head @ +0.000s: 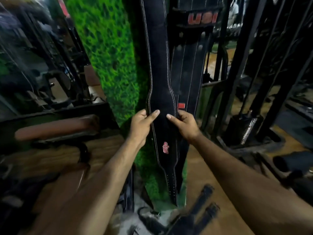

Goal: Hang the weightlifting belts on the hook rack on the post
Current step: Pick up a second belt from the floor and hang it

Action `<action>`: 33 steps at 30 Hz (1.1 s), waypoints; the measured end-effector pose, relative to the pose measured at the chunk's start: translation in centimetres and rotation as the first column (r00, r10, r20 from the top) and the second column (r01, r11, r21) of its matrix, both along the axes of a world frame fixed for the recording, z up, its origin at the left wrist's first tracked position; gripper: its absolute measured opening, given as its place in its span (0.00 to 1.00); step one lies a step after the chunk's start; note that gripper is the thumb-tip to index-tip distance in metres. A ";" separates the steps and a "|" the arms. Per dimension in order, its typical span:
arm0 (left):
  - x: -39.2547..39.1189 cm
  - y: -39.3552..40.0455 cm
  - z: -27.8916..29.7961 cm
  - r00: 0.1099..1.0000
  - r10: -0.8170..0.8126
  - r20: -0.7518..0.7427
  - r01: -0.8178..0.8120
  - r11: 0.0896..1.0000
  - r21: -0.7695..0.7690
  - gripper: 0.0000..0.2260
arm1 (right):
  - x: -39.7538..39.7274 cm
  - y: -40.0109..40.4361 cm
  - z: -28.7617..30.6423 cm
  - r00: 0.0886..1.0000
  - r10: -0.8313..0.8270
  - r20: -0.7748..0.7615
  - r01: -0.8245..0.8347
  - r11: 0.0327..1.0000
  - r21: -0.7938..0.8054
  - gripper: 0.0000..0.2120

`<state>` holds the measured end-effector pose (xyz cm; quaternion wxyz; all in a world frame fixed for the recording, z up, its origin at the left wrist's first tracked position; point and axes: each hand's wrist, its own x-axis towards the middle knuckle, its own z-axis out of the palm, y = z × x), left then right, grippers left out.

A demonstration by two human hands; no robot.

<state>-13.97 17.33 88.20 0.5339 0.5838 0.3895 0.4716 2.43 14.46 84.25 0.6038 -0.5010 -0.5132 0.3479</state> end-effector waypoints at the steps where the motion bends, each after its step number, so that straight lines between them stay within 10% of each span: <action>1: -0.3 0.3 -1.1 0.999 -0.005 -0.043 0.004 1.000 -0.025 0.13 | 0.0 -0.1 -1.2 1.000 0.022 0.017 -0.022 0.999 -0.027 0.13; 11: -1.9 0.3 -19.0 0.932 -0.143 -0.334 0.069 0.972 -0.224 0.04 | 0.3 -2.3 -17.6 0.933 0.155 0.325 -0.038 0.940 -0.339 0.22; 13: -2.5 -0.2 -22.8 0.896 -0.114 -0.428 0.012 0.972 -0.234 0.21 | 0.1 -3.4 -21.0 0.934 0.168 0.315 -0.046 0.931 -0.361 0.19; 16: -2.5 -0.4 -26.0 0.881 -0.083 -0.465 -0.047 0.964 -0.262 0.21 | -0.3 -3.1 -23.9 0.937 0.168 0.306 -0.028 0.910 -0.415 0.13; 21: -1.8 -1.8 -30.3 0.884 -0.162 -0.439 0.025 0.953 -0.302 0.17 | -1.2 -4.7 -30.1 0.879 0.122 0.460 0.138 0.860 -0.491 0.34; 33: -6.3 -9.5 -38.7 0.812 -0.204 -0.547 -0.104 0.871 -0.480 0.08 | -6.7 -12.9 -36.3 0.956 -0.156 0.246 0.290 0.602 -0.744 0.09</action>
